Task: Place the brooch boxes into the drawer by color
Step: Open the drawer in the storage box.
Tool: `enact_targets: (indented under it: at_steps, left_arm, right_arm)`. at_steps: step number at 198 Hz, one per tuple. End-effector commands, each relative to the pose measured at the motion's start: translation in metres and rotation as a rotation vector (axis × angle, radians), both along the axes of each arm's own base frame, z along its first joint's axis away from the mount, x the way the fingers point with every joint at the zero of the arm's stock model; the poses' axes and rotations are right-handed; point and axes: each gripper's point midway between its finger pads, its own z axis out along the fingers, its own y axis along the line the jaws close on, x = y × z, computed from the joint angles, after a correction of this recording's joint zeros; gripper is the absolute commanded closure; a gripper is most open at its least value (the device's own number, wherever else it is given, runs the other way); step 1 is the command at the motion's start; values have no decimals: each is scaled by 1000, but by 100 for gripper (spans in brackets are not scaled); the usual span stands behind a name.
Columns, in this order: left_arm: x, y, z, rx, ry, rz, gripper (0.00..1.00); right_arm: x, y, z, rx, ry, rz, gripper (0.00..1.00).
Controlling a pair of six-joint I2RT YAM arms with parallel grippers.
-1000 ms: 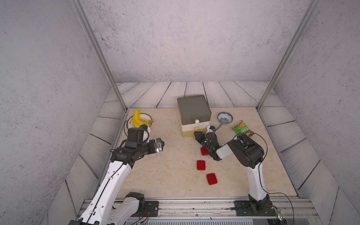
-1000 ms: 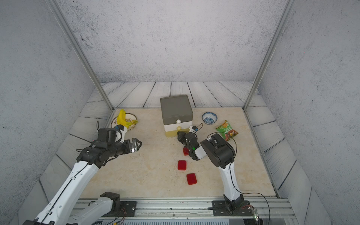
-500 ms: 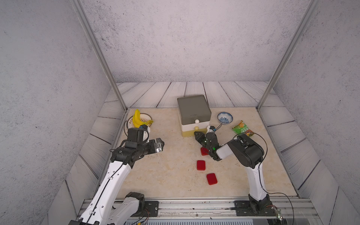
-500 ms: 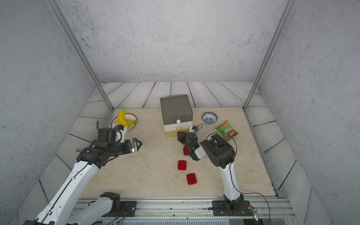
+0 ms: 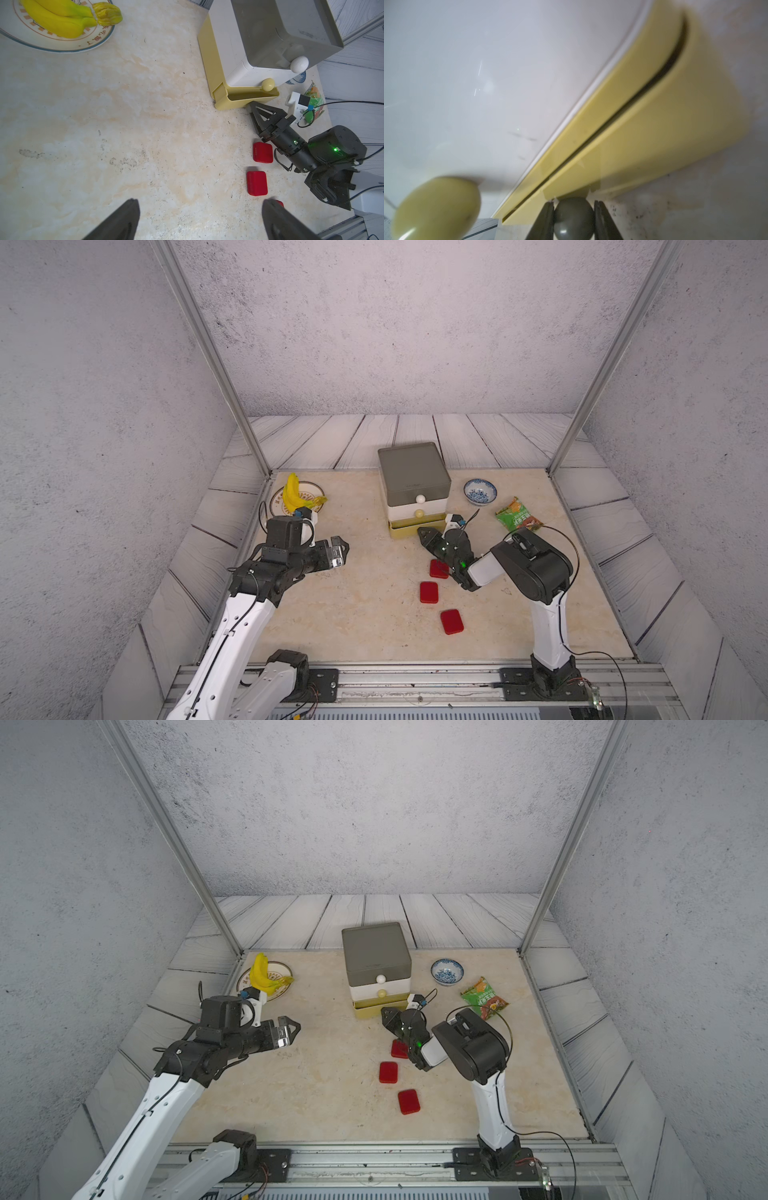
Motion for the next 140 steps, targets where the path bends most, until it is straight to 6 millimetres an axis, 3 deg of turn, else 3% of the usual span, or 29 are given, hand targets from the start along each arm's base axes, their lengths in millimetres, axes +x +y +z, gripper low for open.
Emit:
enact_targets:
  at_steps: [1,42,140]
  left_arm:
    - [0,3,8,8,-22,2,2]
    - [-1,4,10,5,-27,2,2]
    - [-13,4,21,-25,-52,11,2]
  right_arm:
    - [5,0,0,2,-18,-7,72]
    - [2,0,0,6,-15,-1,81]
    - [-34,-15,0,1,39,34,82]
